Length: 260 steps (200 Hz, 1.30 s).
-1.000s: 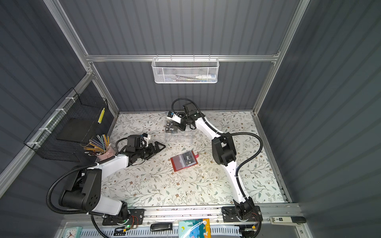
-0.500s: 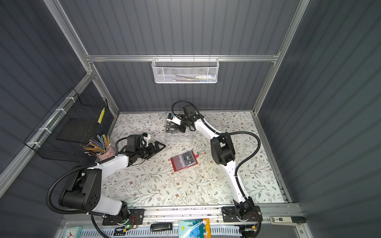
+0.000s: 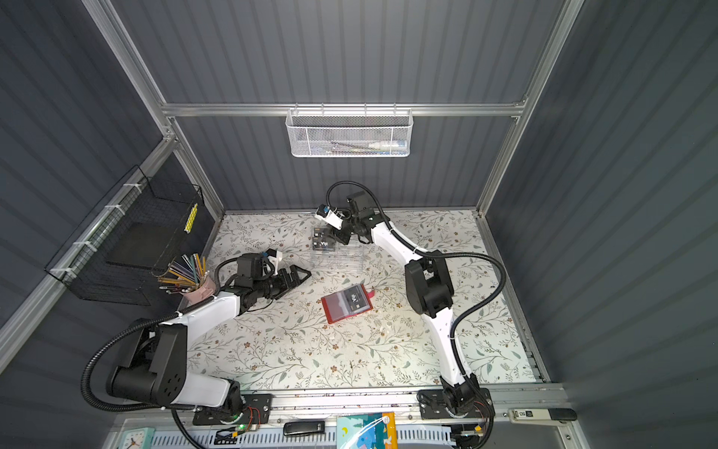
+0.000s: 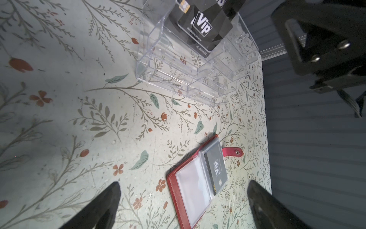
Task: Take the credit cards out of the card holder
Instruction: Place the credit card in the storage box, then touch the credit card in the storage box.
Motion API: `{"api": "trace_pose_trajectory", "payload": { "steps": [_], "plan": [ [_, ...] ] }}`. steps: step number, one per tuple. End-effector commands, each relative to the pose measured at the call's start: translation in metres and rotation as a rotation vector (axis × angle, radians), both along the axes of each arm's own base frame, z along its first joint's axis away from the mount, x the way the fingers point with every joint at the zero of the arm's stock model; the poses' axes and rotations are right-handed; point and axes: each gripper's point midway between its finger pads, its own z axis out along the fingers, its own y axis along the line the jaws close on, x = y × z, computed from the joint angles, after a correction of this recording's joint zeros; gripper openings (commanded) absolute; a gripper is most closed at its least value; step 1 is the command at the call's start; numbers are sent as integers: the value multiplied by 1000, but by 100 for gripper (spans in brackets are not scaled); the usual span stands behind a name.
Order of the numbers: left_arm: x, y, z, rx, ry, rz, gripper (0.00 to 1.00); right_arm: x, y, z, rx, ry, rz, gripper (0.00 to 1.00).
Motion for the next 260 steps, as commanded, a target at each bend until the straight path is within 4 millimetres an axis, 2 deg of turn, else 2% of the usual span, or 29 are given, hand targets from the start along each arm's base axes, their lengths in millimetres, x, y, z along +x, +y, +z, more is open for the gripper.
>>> {"api": "trace_pose_trajectory", "payload": {
  "steps": [1, 36, 64, 97, 203, 260],
  "plan": [
    [3, 4, 21, 9, -54, 7, 100, 1, 2, 14, 25, -16, -26, 55],
    [-1, 1, 30, -22, -74, -2, 100, 8, 7, 5, -11, 18, -22, 65],
    [-3, 2, 29, -28, -71, 1, 100, 6, 10, -13, -60, 59, -14, 71],
    [-2, 10, 29, -44, -64, 13, 100, 4, 15, -29, -90, 67, 3, 71],
    [-4, 19, 17, -56, -41, 26, 100, 19, 20, -63, -157, 56, -8, 66],
    [-4, 20, 9, -60, -27, 27, 100, 17, 23, -75, -162, 78, 1, 55]
  ]
}}
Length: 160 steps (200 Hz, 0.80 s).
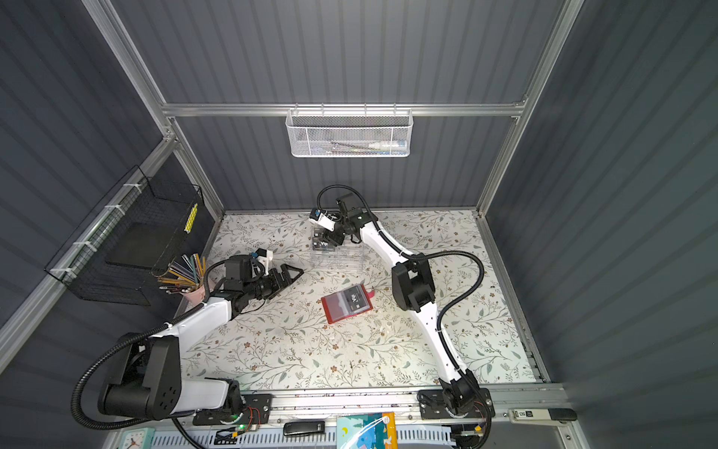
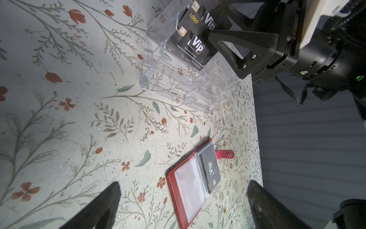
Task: Take the credit cards out of the card holder
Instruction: Touch the credit card in the storage box.
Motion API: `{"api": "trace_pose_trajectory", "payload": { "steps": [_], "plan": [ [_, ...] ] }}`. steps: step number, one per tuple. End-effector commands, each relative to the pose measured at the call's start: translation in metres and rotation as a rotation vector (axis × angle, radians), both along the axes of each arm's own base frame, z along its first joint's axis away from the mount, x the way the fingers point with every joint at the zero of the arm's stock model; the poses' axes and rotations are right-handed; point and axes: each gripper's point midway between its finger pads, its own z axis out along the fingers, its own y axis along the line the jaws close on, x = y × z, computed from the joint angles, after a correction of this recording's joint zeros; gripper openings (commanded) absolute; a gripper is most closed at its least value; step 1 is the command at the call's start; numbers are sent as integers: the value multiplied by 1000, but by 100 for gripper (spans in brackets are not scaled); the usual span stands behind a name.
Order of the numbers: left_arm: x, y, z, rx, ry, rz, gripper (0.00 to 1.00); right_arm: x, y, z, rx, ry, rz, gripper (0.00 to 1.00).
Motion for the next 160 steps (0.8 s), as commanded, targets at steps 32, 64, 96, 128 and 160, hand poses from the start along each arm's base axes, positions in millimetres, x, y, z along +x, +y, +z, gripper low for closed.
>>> {"api": "trace_pose_trajectory", "payload": {
  "steps": [32, 64, 96, 128, 160],
  "plan": [
    [0, 0, -6, -21, 14, -10, 100, -12, 4, -26, -33, 66, 21, 51],
    [-1, 1, -6, -18, 11, -10, 100, -16, 6, -31, -55, 67, 25, 48],
    [-1, 0, -8, -20, 15, -13, 100, -15, 7, -24, -43, 56, 18, 49],
    [-1, 1, -8, -17, 14, -14, 100, -17, 9, -15, -32, 46, 25, 48],
    [-1, 1, -10, -18, 18, -15, 100, -18, 10, 3, 6, 45, 23, 48]
  ]
}}
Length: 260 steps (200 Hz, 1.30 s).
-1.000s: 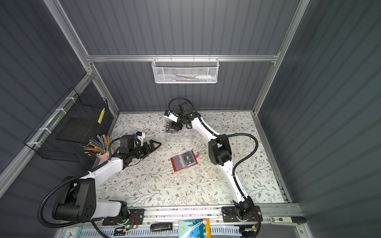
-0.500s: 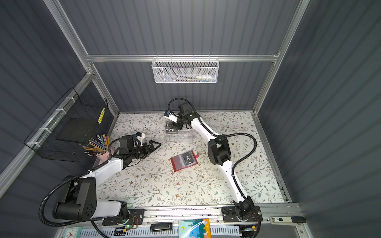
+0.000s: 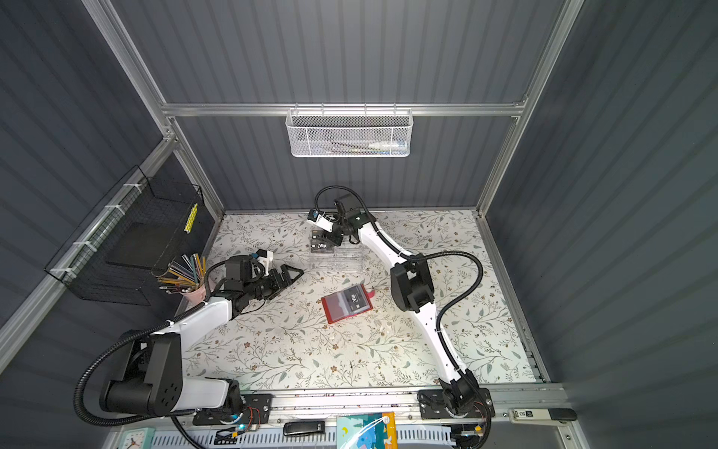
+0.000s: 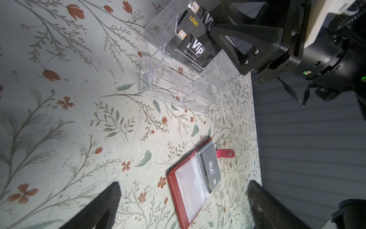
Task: Take the credit cards out of the card holder
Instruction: Touch the credit card in the storage box.
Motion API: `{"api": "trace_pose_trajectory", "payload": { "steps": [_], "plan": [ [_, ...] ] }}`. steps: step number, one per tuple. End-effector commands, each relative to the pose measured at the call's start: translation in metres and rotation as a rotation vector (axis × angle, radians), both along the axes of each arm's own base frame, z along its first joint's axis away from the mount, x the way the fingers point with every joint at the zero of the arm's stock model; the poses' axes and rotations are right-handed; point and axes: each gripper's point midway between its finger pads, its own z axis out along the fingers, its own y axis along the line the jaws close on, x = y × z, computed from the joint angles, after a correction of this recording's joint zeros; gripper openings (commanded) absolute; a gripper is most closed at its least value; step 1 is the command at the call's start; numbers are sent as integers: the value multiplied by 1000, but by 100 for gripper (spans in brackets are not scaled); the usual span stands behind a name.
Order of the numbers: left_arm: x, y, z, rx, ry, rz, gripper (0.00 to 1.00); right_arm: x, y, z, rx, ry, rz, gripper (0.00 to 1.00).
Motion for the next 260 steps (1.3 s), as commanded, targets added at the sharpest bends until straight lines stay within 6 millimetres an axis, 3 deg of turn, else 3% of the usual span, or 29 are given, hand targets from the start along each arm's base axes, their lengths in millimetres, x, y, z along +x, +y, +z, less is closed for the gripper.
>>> {"api": "trace_pose_trajectory", "payload": {
  "steps": [1, 30, 56, 150, 260],
  "plan": [
    [-2, 1, -7, -10, 14, -10, 100, -14, 5, 5, 16, 50, 13, 48],
    [-2, 0, -9, -11, 19, -13, 100, -18, 7, 30, 70, 44, 14, 48],
    [-2, 0, -9, -11, 21, -12, 100, -13, 2, 39, 92, 40, -1, 46],
    [-3, 1, -9, -3, 22, -14, 100, 8, -23, 16, 65, 73, -53, 40],
    [-1, 0, -11, -6, 33, -17, 100, -4, -27, -3, 60, 161, -13, 37]
  ]
}}
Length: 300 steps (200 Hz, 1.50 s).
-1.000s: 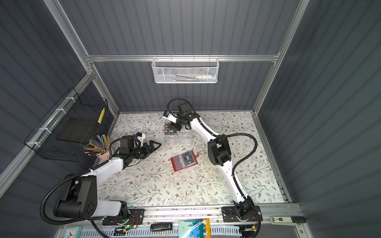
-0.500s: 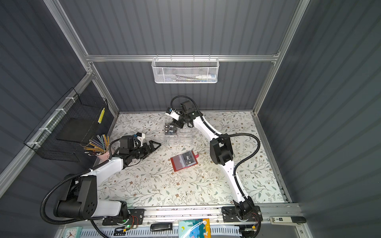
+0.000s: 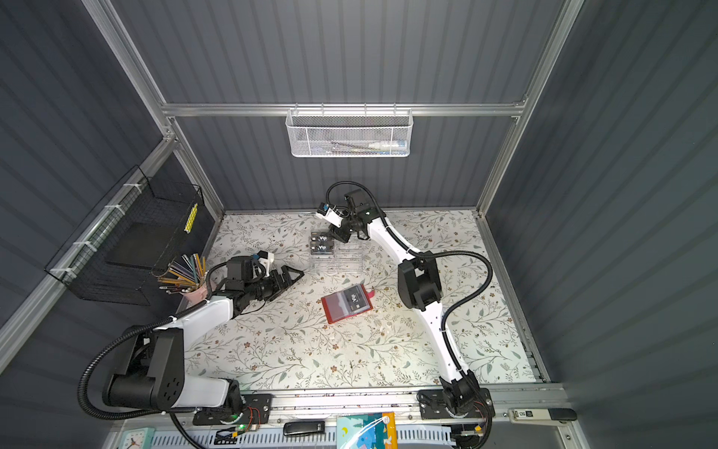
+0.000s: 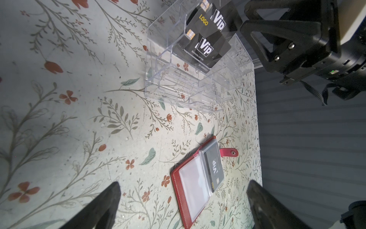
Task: Take the credit cards out of the card holder
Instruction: Touch the credit card in the storage box.
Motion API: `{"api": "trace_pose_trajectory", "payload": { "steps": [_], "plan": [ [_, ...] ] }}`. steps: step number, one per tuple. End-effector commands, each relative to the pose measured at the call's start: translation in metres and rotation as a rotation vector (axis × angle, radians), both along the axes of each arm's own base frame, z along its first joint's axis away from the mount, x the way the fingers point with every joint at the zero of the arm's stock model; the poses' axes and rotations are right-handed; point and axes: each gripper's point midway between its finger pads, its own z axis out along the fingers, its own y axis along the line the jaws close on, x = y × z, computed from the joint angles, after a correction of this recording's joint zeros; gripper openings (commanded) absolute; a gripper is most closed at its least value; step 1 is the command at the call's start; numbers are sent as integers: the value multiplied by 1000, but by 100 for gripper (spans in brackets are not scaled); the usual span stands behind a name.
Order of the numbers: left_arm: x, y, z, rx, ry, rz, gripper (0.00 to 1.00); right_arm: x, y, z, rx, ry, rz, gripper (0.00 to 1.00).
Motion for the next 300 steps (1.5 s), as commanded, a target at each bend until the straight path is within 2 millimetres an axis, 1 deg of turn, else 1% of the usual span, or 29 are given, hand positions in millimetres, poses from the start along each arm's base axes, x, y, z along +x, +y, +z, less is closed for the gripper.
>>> {"api": "trace_pose_trajectory", "payload": {
  "steps": [1, 45, 82, 116, 159, 176, 195, 210, 228, 240, 283, 300],
  "plan": [
    [-2, -1, -2, -5, 3, -16, 100, -5, 1, -17, -5, 48, 21, 37],
    [-2, 0, -1, -4, 0, -16, 100, 4, -6, -24, -7, 50, 2, 37],
    [-2, 0, -3, -1, 3, -17, 100, 5, -8, -32, -16, 58, 1, 36],
    [-2, 0, -5, 2, 8, -14, 100, 4, -8, -32, -9, 68, 3, 34],
    [-2, 0, -6, 0, 11, -16, 100, 2, -7, -25, 11, 72, 7, 27],
    [-1, 0, -7, 1, 14, -17, 100, 1, -5, -20, 24, 77, 10, 22],
    [-1, -1, -7, 0, 16, -18, 100, 0, -4, -13, 37, 78, 11, 21],
    [-2, -1, -7, -2, 17, -20, 100, -1, -4, -8, 49, 78, 11, 17],
    [-2, -1, -9, -4, 22, -23, 100, -2, -4, -2, 59, 77, 13, 16],
    [-2, -1, -9, -6, 24, -22, 100, -2, -3, -2, 60, 79, 12, 14],
    [-3, -3, -9, -12, 27, -27, 100, -3, -4, 3, 62, 74, 9, 0],
    [-3, -3, -9, -13, 29, -28, 100, -3, -4, 6, 62, 70, 7, 0]
  ]
}}
